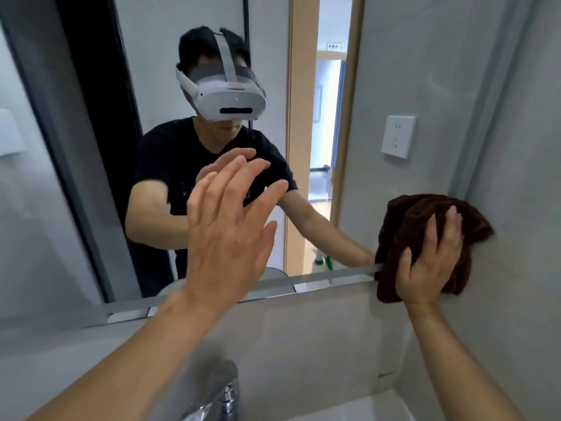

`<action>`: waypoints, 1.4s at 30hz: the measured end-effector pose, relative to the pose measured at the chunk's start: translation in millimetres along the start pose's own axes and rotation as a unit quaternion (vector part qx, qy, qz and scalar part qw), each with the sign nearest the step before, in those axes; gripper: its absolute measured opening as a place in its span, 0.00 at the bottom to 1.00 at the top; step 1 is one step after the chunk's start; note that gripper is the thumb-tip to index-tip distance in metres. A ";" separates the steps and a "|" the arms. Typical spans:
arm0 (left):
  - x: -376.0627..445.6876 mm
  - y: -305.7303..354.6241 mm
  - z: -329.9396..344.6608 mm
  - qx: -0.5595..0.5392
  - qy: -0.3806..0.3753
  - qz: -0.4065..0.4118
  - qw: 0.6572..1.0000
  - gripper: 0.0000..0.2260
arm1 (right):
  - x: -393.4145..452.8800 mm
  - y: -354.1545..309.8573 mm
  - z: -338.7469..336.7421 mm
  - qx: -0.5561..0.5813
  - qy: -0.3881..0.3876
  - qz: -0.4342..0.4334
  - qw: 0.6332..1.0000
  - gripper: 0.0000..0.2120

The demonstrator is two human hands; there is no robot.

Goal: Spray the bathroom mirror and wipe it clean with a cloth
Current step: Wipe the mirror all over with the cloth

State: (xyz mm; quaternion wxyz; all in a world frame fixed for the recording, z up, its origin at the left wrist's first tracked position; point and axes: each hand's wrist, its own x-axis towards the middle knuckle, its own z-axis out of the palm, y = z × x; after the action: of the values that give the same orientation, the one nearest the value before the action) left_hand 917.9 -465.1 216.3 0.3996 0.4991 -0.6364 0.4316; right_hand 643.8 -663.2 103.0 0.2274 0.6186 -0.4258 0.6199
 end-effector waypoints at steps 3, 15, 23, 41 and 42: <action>-6.0 -2.8 -3.8 0.007 0.000 0.004 1.000 0.22 | -0.2 -4.0 -0.6 -0.007 -0.006 0.002 1.000 0.30; -61.8 -59.6 -58.6 0.049 -0.029 -0.050 0.997 0.29 | -19.8 -150.0 11.1 -0.002 0.008 0.024 1.000 0.30; -93.2 -128.1 -139.6 0.112 -0.011 -0.171 0.979 0.27 | -51.7 -337.6 18.0 0.059 -0.071 -0.172 0.981 0.29; -183.1 -202.9 -248.7 0.074 0.088 -0.460 0.880 0.16 | -65.8 -542.0 35.4 0.134 -0.240 -0.558 0.783 0.28; -185.0 -202.3 -253.1 0.068 0.087 -0.462 0.880 0.17 | -67.8 -549.0 37.8 0.134 -0.240 -0.575 0.771 0.28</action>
State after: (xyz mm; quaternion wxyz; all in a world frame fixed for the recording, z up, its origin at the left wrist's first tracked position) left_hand 1169.6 -197.5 150.9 0.5721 0.7228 -0.2654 0.2825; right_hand 1118.4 -384.0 168.4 0.3470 0.9006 0.0560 0.2556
